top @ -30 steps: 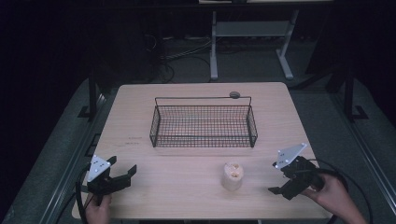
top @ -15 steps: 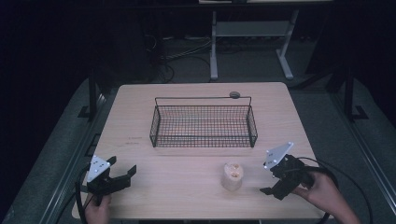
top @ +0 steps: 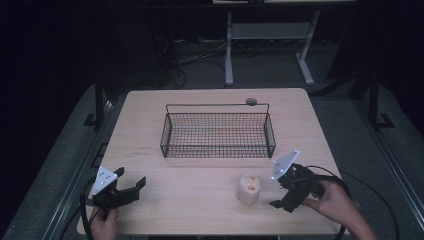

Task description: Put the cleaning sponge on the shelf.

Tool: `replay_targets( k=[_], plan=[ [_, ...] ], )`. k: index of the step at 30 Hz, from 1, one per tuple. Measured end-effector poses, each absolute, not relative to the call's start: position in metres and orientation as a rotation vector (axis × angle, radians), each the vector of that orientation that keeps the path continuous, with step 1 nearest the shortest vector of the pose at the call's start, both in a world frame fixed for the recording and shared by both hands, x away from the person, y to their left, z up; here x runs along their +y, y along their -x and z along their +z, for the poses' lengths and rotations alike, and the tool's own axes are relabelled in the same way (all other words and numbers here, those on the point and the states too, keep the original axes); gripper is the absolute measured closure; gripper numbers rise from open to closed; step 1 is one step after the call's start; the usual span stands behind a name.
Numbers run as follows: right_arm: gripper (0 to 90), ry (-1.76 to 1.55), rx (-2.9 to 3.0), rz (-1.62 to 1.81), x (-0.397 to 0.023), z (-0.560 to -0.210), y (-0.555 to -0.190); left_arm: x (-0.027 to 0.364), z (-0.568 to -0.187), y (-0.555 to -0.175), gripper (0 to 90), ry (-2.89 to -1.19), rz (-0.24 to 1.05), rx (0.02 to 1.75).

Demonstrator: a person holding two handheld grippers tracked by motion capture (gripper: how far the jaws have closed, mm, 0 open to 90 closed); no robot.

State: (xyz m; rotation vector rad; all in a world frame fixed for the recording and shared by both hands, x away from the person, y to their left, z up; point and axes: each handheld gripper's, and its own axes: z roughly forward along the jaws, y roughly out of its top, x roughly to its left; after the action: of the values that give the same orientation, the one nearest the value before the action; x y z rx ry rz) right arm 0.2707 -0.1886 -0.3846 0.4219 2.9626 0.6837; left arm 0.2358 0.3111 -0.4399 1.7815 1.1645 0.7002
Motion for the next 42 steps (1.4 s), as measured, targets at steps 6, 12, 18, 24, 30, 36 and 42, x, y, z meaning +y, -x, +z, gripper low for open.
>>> replay_targets(
  k=[6, 12, 18, 24, 30, 36, 42],
  plan=[
    [15.0, -0.394, 2.977, 0.663, -0.179, -0.382, -0.273, 0.311, -0.439, -0.236, 13.9, -1.781, 0.704, 1.164],
    [15.2, -0.361, 2.972, 0.652, -0.166, -0.376, -0.274, 0.315, -0.437, -0.234, 13.9, -1.762, 0.728, 1.174],
    [15.4, -0.361, 2.988, 0.629, -0.158, -0.377, -0.281, 0.312, -0.438, -0.236, 13.9, -1.771, 0.717, 1.162],
    [15.7, -0.342, 2.997, 0.615, -0.147, -0.378, -0.286, 0.311, -0.438, -0.236, 13.9, -1.778, 0.712, 1.161],
    [19.5, -0.374, 3.021, 0.619, -0.144, -0.381, -0.296, 0.315, -0.438, -0.236, 13.9, -1.764, 0.715, 1.176],
    [21.5, -0.377, 3.033, 0.599, -0.137, -0.383, -0.301, 0.315, -0.438, -0.236, 13.9, -1.764, 0.713, 1.174],
    [26.0, -0.369, 3.045, 0.546, -0.129, -0.389, -0.303, 0.314, -0.438, -0.236, 13.9, -1.768, 0.710, 1.172]
  ],
)
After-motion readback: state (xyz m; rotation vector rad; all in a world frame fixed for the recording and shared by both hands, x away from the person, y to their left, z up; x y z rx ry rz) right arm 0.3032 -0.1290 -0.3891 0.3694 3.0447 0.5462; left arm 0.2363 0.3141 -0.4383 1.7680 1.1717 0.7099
